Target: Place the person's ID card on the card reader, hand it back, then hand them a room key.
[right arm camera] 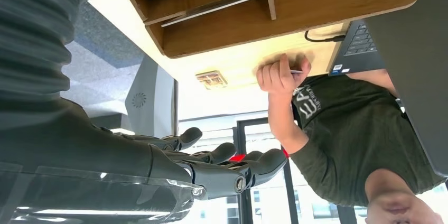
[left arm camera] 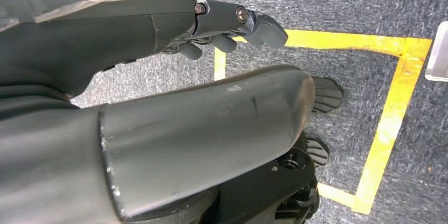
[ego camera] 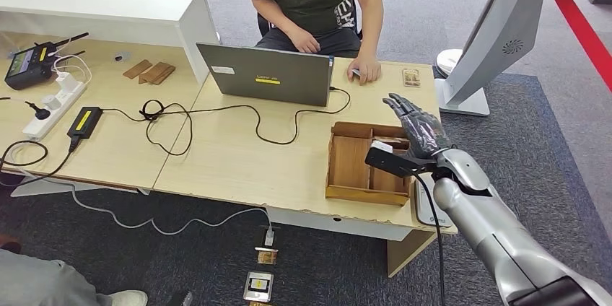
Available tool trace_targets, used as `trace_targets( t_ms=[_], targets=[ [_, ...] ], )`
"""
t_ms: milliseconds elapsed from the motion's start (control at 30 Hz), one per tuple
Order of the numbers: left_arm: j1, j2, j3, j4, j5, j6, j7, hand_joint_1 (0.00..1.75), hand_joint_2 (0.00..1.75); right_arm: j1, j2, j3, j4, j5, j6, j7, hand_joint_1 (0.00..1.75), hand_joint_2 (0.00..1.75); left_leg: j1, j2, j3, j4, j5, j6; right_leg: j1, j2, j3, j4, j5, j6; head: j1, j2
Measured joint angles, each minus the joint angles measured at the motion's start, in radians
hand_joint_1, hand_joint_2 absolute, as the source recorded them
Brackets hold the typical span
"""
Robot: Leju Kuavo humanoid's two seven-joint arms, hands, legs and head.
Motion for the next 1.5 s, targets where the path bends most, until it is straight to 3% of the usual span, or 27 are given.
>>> trace_targets(
  t_ms=[1500],
  targets=[
    [-0.001, 0.0, -0.024, 0.0, 0.008, 0.006, -0.001, 0.0, 0.0, 0.013, 0.007, 0.002, 0.025, 0.053, 0.015, 0.025, 0.0, 1.75, 0.0, 0.0, 0.0, 0.0, 0.0, 0.0, 0.0, 0.0, 0.0, 0.0, 0.0, 0.0, 0.0, 0.0]
  ],
)
